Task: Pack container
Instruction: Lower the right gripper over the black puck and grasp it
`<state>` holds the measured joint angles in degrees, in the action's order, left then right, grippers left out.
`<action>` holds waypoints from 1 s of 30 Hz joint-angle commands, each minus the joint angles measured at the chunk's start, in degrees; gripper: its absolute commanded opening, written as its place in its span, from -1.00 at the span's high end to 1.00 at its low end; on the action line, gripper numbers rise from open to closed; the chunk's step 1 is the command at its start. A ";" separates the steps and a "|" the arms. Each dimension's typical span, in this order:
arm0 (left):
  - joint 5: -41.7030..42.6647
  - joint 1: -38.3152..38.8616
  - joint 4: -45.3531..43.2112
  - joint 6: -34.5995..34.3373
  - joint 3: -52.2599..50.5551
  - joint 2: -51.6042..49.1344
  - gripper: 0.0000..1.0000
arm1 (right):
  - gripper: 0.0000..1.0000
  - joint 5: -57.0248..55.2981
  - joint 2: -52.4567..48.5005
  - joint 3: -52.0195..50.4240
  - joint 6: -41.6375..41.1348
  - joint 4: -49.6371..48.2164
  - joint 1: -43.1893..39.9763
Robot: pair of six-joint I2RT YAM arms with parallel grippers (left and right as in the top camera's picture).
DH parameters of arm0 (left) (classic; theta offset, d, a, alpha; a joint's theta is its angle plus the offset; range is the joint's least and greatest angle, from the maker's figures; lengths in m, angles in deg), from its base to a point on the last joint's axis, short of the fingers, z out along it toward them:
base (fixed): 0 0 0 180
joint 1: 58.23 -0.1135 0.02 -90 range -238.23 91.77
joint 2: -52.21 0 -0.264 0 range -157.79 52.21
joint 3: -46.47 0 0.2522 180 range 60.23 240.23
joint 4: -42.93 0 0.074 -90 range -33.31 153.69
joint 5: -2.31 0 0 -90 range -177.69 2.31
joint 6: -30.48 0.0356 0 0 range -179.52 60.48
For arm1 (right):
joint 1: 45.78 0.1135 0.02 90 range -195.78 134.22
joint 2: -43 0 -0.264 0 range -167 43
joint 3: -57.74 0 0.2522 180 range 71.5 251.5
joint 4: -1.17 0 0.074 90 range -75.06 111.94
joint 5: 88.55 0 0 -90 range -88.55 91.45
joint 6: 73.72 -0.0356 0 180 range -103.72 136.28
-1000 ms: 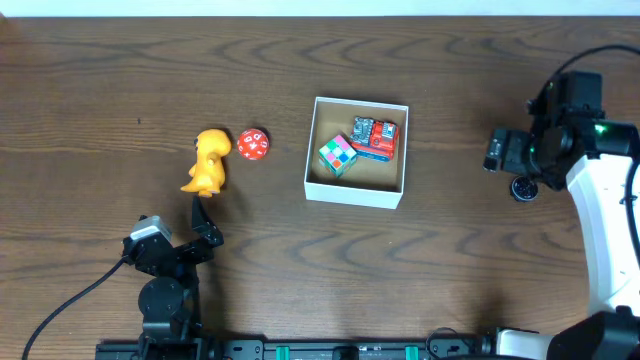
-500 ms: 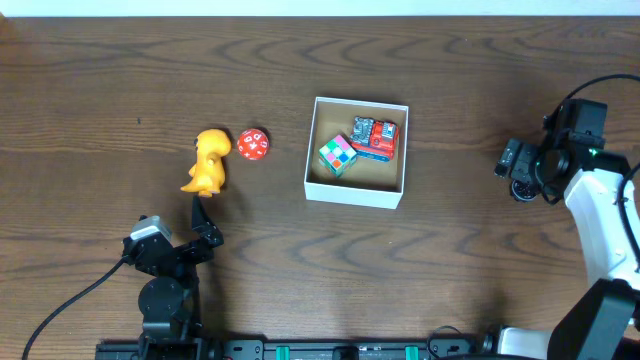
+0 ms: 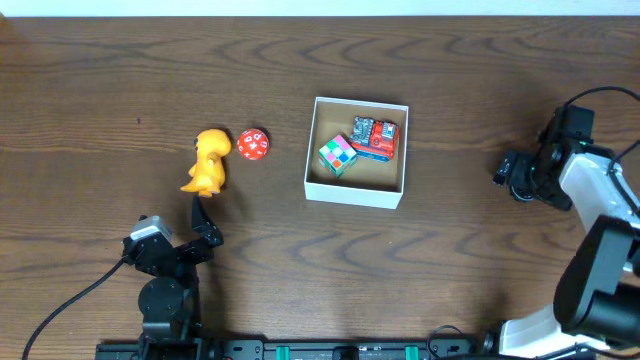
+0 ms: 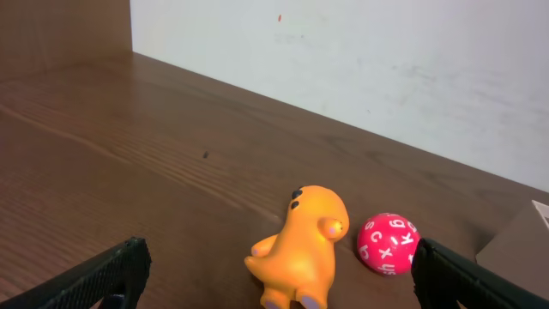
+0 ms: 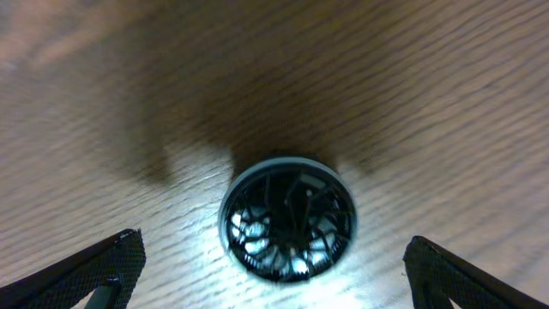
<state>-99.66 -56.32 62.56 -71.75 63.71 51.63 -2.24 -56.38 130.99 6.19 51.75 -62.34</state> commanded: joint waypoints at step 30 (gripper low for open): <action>0.00 -0.28 0.66 -0.37 -1.66 0.35 -0.96 | 0.27 7.30 8.22 0.26 -0.59 -2.93 2.73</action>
<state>-99.66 -56.32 62.56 -71.77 63.71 51.63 0.85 -51.96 130.94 5.80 49.22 -61.44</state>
